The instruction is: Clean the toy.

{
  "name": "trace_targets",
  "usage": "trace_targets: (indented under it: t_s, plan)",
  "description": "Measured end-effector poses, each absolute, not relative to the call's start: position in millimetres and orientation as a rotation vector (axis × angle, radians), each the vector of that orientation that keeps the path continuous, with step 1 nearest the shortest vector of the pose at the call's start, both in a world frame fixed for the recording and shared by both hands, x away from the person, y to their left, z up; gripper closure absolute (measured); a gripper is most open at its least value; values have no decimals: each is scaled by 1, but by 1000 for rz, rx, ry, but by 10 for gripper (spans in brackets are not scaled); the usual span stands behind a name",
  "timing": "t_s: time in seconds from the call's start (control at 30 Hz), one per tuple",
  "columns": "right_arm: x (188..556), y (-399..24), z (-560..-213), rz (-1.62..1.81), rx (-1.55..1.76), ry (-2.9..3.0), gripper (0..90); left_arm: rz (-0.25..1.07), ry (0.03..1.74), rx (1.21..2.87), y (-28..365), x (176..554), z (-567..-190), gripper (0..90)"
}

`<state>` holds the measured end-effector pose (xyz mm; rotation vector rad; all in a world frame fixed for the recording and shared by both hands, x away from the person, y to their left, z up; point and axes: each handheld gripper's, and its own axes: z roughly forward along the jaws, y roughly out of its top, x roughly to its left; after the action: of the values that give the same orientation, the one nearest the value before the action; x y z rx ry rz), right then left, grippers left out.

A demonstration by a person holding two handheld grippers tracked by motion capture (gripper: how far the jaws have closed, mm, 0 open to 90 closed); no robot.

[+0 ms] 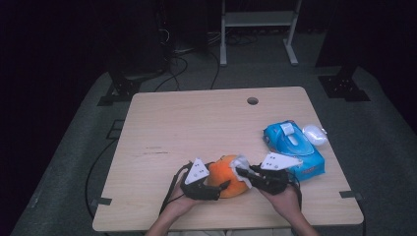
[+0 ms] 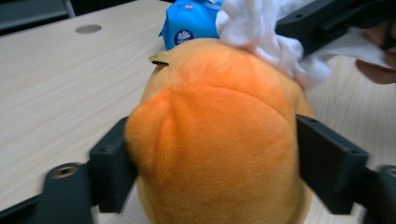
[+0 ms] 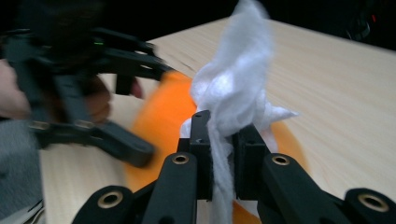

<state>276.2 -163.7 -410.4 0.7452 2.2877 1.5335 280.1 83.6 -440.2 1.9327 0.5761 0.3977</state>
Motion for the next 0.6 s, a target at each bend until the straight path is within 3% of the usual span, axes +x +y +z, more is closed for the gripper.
trace_targets:
  t_s: [0.13,0.27,0.3,0.47,0.6]
  plan:
    - [269,-155,-403,1515,654,2272,799,409,547,1931,81,277,-438,266]
    - [280,-169,-410,1494,760,2259,799,328,638,1912,85,285,-444,84]
    - [282,-171,-411,1500,780,2257,799,285,656,1906,85,288,-446,78]
    - [271,-157,-406,1467,699,2249,799,360,614,1932,80,281,-441,225]
    - [264,-147,-401,1505,617,2282,799,410,580,1951,76,274,-440,247]
